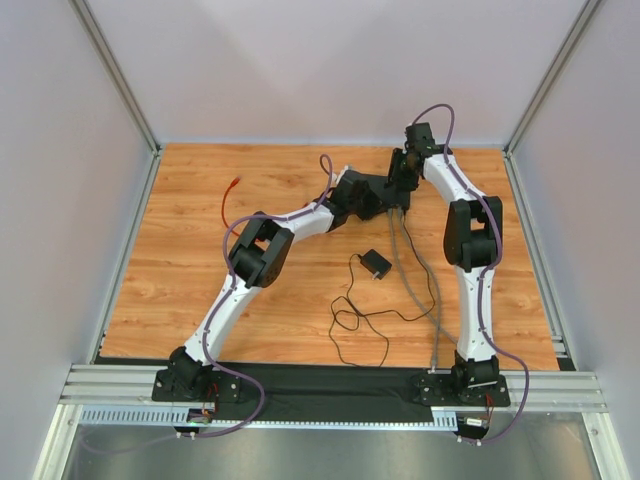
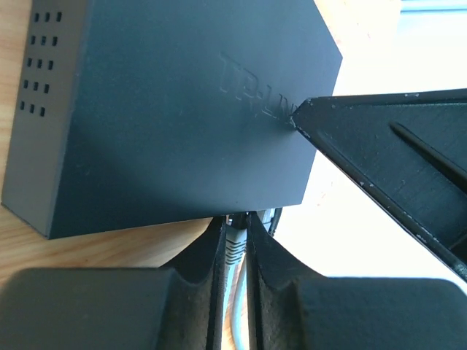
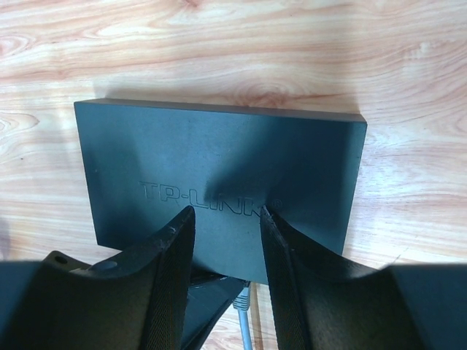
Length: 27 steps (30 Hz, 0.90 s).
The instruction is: Pull the plug from the switch port
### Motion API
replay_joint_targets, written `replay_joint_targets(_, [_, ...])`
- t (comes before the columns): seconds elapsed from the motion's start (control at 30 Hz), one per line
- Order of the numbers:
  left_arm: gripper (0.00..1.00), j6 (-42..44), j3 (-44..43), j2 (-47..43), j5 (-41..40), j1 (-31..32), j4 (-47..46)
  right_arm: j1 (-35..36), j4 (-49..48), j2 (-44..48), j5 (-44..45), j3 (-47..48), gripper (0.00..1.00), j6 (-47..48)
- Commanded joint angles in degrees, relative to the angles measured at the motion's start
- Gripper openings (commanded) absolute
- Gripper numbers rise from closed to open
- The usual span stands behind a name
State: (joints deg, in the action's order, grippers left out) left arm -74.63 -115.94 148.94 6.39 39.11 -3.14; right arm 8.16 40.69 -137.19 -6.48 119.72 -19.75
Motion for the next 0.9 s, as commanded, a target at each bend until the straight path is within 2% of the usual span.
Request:
replay_joint_targets(0.0, [0.12,0.28,1.77,1.17,-0.94,0.09,2.09,-0.52,5.28,-3.79,2.09,-1.77,0.44,0.68])
replay_joint_targets(0.1, [0.15,0.36,1.95,1.09,-0.86,0.09,1.91,-0.52,5.28,-3.88,2.00,-1.69,0.44,0.76])
replay_joint_targets(0.2, [0.14,0.54,2.12,1.17,-1.12,0.00,1.64,-0.52,5.46,-3.79,2.00,-1.77,0.44,0.76])
replay_joint_targets(0.37, [0.00,1.15,2.56,1.00,-0.24,-0.09,0.67,-0.52,5.46,-3.97,2.26,-1.42,0.44,0.59])
replay_joint_targets(0.5, [0.00,2.73,3.08,0.38,0.02,-0.27,2.17,-0.52,6.60,-4.67,2.61,-0.19,0.44,0.68])
replay_joint_targets(0.6, [0.00,4.05,5.54,-0.93,0.02,-0.35,-0.55,-0.52,6.77,-4.76,2.79,0.07,0.44,0.59])
replay_joint_targets(0.87, [0.00,10.64,6.07,-1.99,3.80,-0.35,2.78,-0.52,8.62,-6.60,2.44,2.89,0.44,0.76])
